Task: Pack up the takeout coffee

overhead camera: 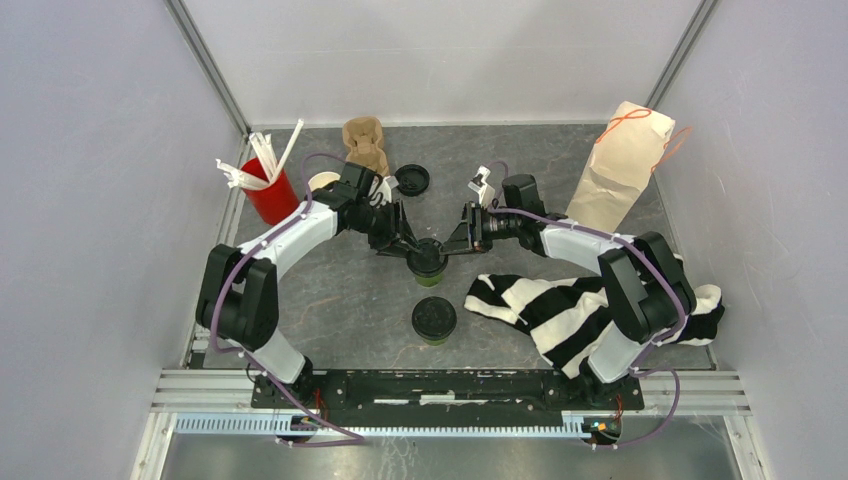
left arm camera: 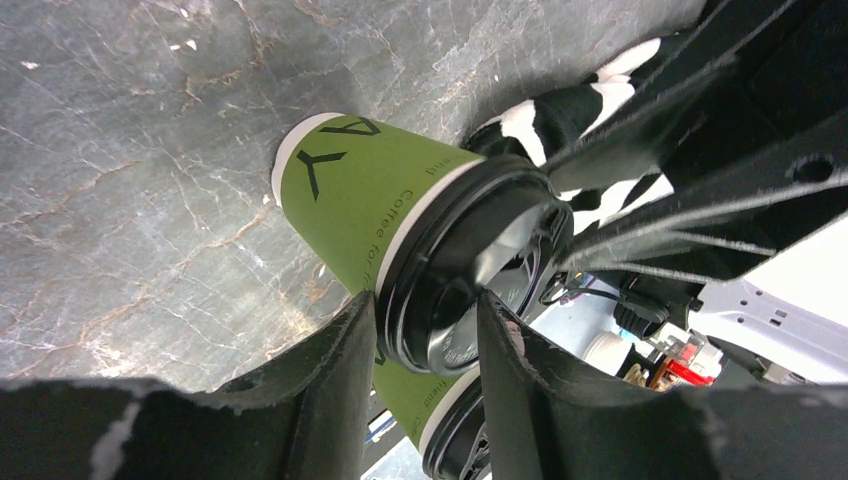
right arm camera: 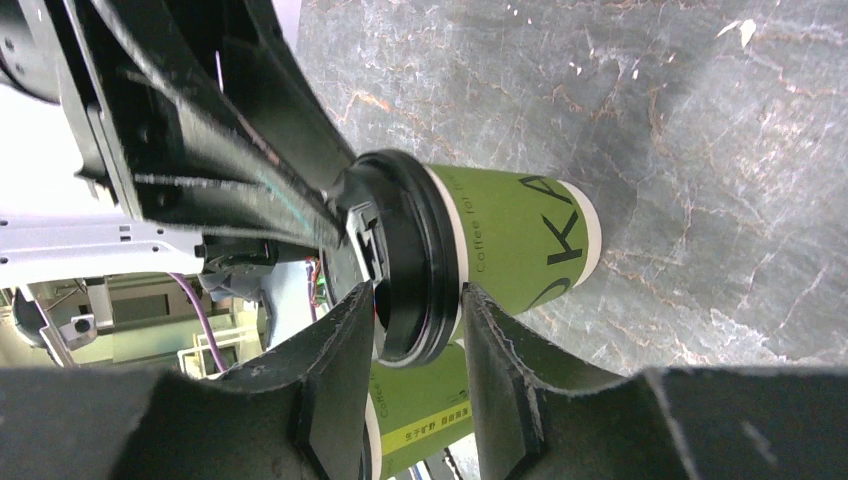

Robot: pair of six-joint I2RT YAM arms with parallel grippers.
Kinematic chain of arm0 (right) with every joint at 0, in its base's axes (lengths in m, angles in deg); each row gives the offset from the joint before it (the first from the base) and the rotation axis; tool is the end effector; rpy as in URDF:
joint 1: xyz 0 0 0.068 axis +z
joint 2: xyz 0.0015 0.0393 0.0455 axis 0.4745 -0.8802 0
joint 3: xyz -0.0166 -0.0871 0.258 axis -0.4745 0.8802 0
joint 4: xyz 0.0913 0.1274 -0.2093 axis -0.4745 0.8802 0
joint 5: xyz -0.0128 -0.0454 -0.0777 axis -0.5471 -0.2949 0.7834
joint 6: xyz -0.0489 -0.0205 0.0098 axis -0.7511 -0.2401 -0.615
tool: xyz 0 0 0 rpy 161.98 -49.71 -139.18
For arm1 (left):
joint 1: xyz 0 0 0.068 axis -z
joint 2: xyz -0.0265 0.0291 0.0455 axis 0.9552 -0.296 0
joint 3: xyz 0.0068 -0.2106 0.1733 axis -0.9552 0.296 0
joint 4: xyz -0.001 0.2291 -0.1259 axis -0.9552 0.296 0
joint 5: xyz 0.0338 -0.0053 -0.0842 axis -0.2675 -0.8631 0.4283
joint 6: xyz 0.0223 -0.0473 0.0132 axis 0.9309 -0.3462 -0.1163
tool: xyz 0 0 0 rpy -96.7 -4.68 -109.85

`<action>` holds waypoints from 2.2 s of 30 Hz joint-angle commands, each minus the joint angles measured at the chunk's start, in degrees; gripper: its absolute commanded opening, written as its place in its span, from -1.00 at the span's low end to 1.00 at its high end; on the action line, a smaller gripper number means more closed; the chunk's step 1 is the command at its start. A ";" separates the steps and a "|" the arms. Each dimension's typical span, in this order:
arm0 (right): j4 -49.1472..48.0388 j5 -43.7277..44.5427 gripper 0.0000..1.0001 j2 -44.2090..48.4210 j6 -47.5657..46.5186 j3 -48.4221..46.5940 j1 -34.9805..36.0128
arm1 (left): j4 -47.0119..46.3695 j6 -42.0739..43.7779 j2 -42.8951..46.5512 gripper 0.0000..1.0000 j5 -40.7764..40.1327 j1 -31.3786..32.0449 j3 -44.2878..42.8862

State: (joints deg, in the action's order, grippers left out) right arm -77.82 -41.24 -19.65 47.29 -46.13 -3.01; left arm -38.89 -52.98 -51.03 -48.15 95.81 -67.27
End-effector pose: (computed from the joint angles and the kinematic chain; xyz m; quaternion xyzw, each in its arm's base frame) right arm 0.3054 0.1745 0.1919 -0.0868 0.8299 0.5329 0.1406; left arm 0.2920 -0.1460 0.2279 0.0025 0.9262 -0.3673 0.0849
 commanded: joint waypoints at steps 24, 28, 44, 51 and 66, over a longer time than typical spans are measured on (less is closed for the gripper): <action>-4.29 -4.62 0.01 4.61 1.86 7.04 -3.49 | 1.73 -4.52 9.62 -0.17 -2.14 -2.19 6.01; -3.49 -5.21 -0.03 3.13 1.36 5.02 -3.44 | 1.61 -4.44 9.56 -0.27 -1.84 -2.17 6.38; -5.84 -5.77 -0.05 -0.12 3.44 3.18 -2.31 | 2.41 -2.84 7.60 -0.30 -1.19 -2.14 7.67; -6.03 -5.57 -0.05 -0.97 3.73 2.56 -2.01 | 2.58 -2.49 7.88 -0.19 -1.18 -2.16 7.32; -6.05 -4.15 -0.06 -1.98 3.27 3.67 -1.10 | 4.75 -1.18 6.24 -0.21 -4.22 -2.02 7.94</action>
State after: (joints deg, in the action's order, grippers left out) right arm -81.60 -45.74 -20.99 50.91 -41.50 -4.47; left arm -35.59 -56.15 -43.51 -50.60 93.75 -59.40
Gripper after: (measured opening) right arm 0.472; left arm 0.424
